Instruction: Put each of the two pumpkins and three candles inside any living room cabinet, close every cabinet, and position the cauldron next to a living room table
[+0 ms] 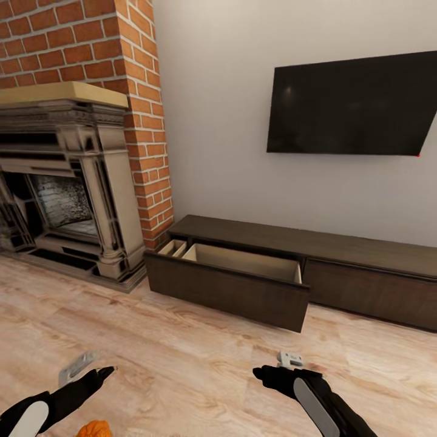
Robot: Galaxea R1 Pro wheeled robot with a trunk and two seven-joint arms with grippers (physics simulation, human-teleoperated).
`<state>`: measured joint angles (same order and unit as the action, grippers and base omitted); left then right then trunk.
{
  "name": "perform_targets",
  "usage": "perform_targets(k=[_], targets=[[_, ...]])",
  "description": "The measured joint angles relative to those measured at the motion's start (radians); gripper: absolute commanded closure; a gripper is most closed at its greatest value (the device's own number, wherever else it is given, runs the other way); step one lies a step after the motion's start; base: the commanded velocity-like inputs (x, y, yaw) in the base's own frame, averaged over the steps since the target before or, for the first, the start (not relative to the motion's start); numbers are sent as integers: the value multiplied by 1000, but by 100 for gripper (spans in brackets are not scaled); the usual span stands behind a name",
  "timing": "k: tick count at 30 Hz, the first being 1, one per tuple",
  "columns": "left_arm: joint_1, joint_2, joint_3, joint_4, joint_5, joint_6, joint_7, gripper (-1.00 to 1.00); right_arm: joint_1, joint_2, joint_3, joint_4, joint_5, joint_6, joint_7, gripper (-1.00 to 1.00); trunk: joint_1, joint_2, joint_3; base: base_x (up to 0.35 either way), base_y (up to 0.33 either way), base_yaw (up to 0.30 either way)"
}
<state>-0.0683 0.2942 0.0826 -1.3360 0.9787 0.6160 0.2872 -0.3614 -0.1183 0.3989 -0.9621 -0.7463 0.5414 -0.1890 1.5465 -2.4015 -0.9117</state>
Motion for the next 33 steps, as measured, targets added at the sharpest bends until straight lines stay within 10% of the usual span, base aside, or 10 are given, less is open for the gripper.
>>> perform_targets(k=[16,33], targets=[[6,0,28,2,2,0,0,-100,0,21,57,28,0,-29,-3,-100,-54,98,39,0,0,271],[26,0,58,15,4,-1,4,-100,0,38,90,37,6,-31,-5,-100,-53,98,32,-72,113,271]])
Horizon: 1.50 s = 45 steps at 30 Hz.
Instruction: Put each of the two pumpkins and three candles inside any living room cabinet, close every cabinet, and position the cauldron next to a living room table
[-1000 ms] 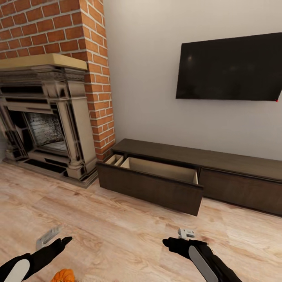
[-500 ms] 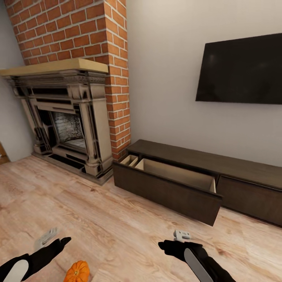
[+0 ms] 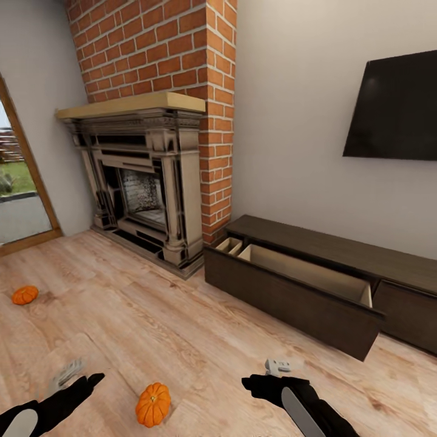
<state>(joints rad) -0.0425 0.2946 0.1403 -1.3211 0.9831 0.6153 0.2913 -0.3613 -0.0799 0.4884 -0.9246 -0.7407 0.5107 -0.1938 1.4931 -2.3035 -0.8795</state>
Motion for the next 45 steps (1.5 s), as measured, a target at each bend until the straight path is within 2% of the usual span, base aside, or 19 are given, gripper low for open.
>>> perform_targets(k=[6,15,17,20,22,26,34,39,43,44,45], targets=[[0,0,4,8,0,0,1,-100,0,34,13,25,64,-13,0,-100,0,0,-2,-34,269,271],[0,-1,4,9,-1,-2,2,-100,0,39,13,23,77,-32,9,-100,0,0,-4,-2,81,106],[-11,10,15,-2,10,9,-10,-100,-11,28,2,35,66,-43,21,-100,0,0,-4,0,0,0],[-28,27,31,-19,27,14,-15,-100,-28,39,-15,47,54,-60,37,-100,0,0,-4,0,0,0],[-34,25,43,-30,38,3,-15,-100,-40,45,-26,36,55,-71,28,-100,0,0,-4,0,0,0],[-36,31,65,-53,60,26,-14,-100,-62,44,-47,13,42,-77,36,-100,0,0,-4,60,112,0],[-37,34,110,-98,106,52,-15,-100,-66,44,-52,-14,39,-77,81,-100,0,0,-4,68,127,0],[-37,34,138,-126,134,52,-16,-100,-66,45,-51,-4,37,-77,83,-100,0,0,-4,106,129,0],[-37,35,141,-132,157,53,-16,-100,-66,46,-51,-2,37,-76,82,-100,0,0,-4,113,98,0],[-37,35,141,-132,263,53,-17,-100,-66,46,-51,-1,36,-76,82,-100,0,0,-4,131,63,0],[-37,35,141,-132,266,53,-16,-100,-66,46,-50,1,36,-75,82,-100,0,0,-4,88,40,0]])
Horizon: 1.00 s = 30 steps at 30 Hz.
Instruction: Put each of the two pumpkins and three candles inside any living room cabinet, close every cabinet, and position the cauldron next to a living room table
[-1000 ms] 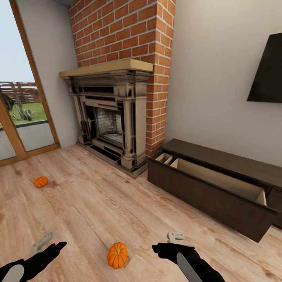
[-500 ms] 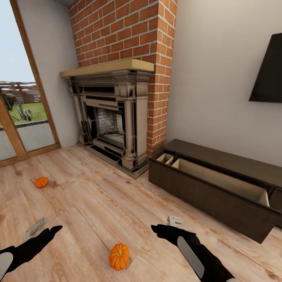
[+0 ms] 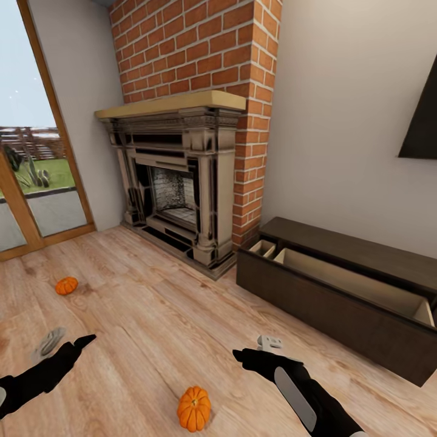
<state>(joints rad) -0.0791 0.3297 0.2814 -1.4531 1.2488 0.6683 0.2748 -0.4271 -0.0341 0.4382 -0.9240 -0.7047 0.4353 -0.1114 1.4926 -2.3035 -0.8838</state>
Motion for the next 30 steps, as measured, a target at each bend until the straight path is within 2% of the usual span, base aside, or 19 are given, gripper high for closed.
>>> perform_targets(k=[6,8,9,10,11,14,19,30], targets=[[0,0,3,5,7,8,-3,-100,0,0,1,2,0,0,0,-100,0,0,0,19,9,0],[0,0,42,24,39,47,-5,-100,0,0,1,2,-1,0,0,-100,0,0,0,2,1,0],[0,-1,77,40,73,79,-6,-100,0,0,1,2,-1,0,0,-100,0,0,0,1,0,0],[0,-1,88,47,87,90,-6,-100,0,0,1,2,-1,0,0,-100,0,0,0,0,0,0],[0,0,110,74,115,117,-7,-100,0,0,1,2,0,0,0,-100,0,0,0,6,0,0],[-4,3,128,111,144,139,-7,-100,0,0,1,3,0,0,0,-100,0,0,0,110,69,0],[-6,16,134,124,154,147,-6,-100,0,0,1,3,0,1,0,-100,0,0,0,203,138,0],[-6,19,135,125,156,147,-6,-100,0,2,4,4,3,12,4,-100,0,0,0,114,158,0]])
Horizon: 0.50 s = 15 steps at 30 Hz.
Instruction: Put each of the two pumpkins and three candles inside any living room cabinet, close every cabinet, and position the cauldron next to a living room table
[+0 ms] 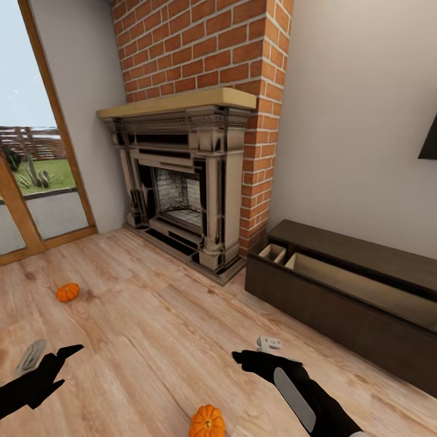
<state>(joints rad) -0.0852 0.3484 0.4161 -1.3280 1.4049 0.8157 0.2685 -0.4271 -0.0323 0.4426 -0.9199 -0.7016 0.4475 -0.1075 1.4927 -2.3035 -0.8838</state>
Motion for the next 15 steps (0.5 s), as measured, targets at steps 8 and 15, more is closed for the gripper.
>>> perform_targets(k=[8,15], targets=[[0,0,0,-11,0,1,-2,-100,-28,11,6,116,-10,25,140,-100,0,0,0,7,21,0],[0,0,3,-30,3,7,-2,-100,-37,13,6,139,-9,30,177,-100,12,-21,-9,0,0,0]])
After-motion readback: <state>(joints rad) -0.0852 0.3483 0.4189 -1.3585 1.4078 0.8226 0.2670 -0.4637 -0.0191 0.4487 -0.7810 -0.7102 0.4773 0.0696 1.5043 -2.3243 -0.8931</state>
